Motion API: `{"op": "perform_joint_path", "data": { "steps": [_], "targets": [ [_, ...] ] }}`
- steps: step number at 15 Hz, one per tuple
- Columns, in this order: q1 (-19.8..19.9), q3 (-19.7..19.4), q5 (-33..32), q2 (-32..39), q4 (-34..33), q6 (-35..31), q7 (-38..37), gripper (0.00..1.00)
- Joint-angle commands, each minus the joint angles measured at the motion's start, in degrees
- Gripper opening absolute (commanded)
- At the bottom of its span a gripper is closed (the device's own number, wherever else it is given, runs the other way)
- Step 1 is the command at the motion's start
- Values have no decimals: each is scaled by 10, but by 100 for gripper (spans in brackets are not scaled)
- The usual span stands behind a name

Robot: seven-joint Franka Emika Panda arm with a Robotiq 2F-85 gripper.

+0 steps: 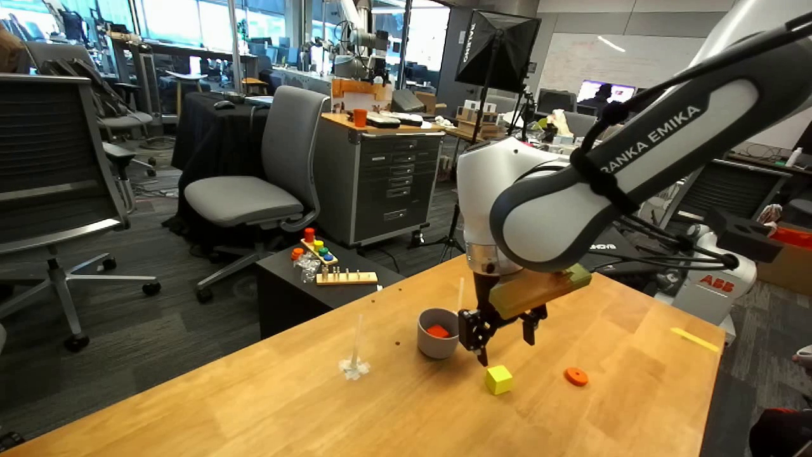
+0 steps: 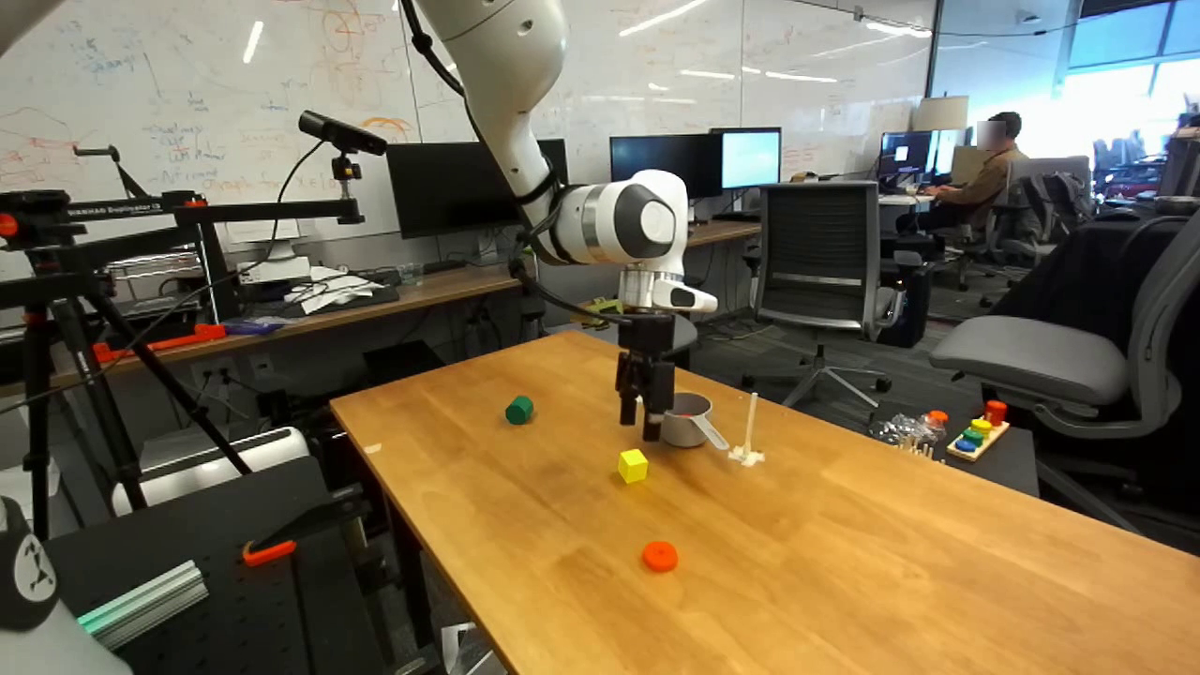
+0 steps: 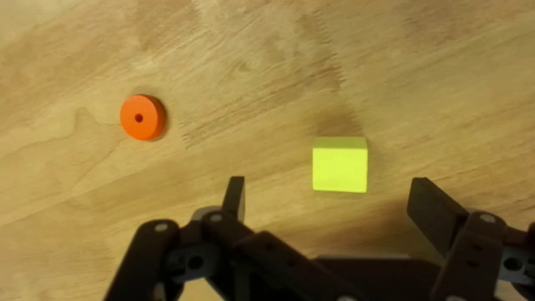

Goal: Place the three blocks in the gray measuring cup

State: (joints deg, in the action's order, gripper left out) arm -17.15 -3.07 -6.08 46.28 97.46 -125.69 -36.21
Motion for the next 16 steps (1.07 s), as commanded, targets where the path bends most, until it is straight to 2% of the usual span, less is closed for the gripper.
{"op": "perform_joint_path", "data": {
  "steps": [1, 16],
  "targets": [
    [-2, -9, -19, -9, 26, -16, 15, 100],
    [3, 1, 1, 42, -13, -38, 34, 100]
  ]
}}
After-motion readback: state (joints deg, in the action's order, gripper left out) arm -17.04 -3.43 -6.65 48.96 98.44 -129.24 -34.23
